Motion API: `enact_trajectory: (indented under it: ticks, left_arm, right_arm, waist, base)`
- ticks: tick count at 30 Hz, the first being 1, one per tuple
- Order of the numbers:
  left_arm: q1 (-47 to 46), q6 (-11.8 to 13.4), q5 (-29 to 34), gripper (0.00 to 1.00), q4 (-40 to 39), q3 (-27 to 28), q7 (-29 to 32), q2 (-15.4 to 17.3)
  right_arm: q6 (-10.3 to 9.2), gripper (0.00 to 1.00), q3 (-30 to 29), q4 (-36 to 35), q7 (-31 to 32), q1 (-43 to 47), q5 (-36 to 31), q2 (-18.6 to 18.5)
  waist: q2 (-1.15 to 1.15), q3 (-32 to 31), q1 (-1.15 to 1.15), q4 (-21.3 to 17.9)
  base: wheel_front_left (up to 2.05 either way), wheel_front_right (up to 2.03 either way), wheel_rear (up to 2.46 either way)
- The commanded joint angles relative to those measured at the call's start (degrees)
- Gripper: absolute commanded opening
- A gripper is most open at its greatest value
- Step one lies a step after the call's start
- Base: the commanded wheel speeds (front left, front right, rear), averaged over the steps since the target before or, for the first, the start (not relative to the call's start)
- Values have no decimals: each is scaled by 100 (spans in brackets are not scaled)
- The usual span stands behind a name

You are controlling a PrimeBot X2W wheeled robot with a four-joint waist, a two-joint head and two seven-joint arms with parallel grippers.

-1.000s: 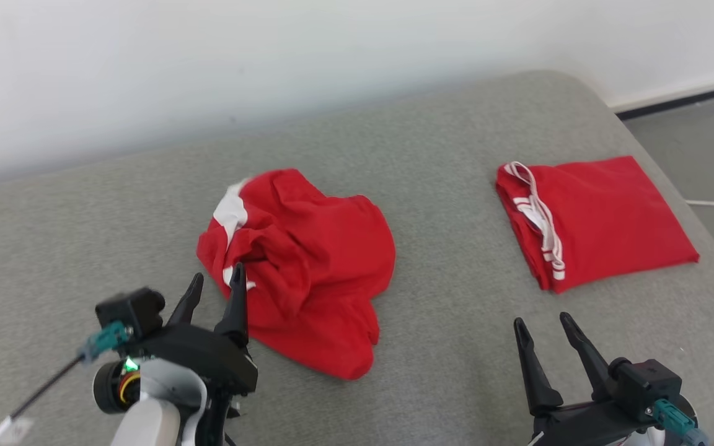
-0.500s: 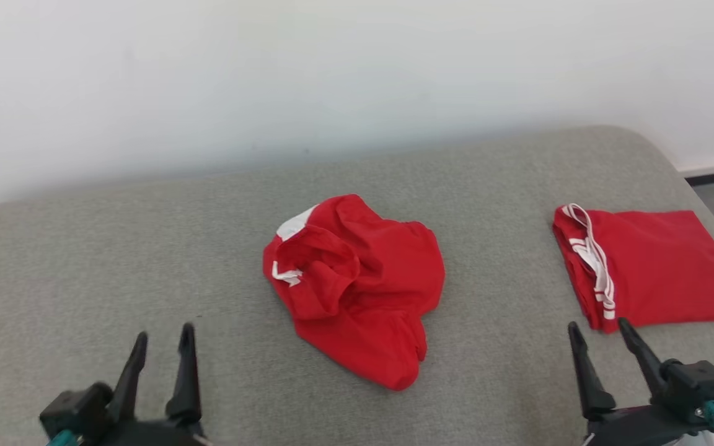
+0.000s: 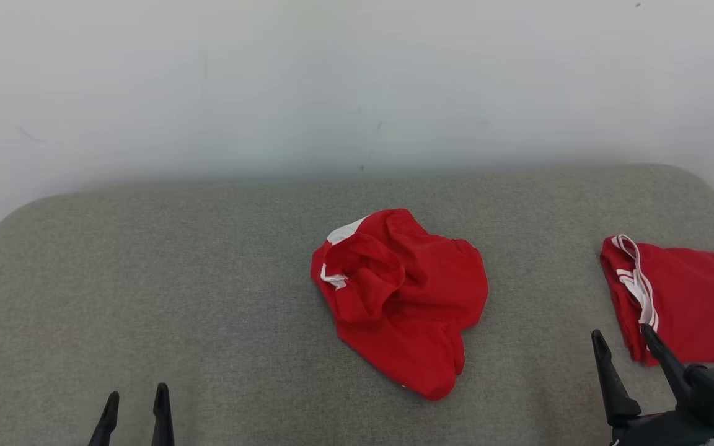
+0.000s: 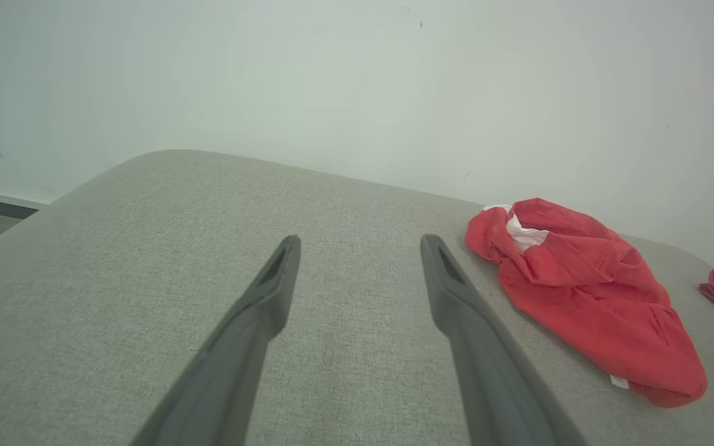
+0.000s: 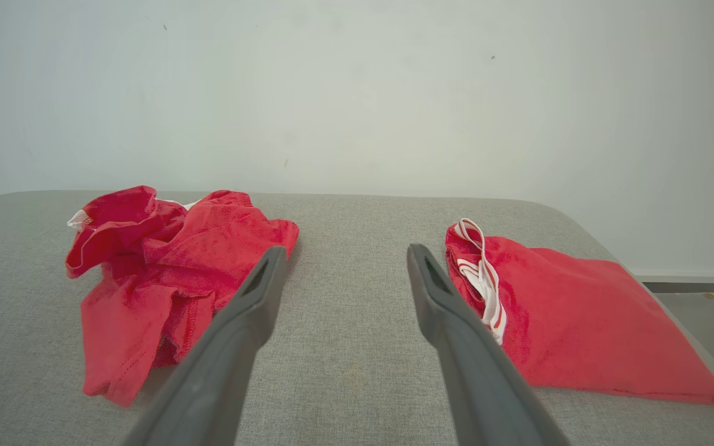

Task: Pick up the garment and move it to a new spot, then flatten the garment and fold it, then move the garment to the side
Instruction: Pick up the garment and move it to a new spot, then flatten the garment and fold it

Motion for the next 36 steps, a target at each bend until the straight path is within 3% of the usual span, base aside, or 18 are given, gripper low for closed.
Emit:
enact_trajectory:
  ticks: [1,7,20,36]
  left_arm:
    - [92,43,78,100,-43,-10,-19,66]
    - [173,32,227,100,-60,-74,-38,199]
    - [204,51,197,100,-109,-164,-94,156]
    - [-41,74,189,100,-256,-323,210,220]
  right_arm:
    - [-14,100,31,3,-12,64,49,-67]
    - [-14,100,81,53,-30,62,106,-152]
    - [-14,100,100,30,38,72,114,-132]
    - [-14,100,233,118,-2,-13,43,-22]
  waist:
    - [0,-75,0,116]
    - [0,-119,0,203]
    - [0,-73,0,203]
    - [0,7,0,133]
  base:
    - [0,0,0]
    - [0,0,0]
    - [0,0,0]
    - [0,0,0]
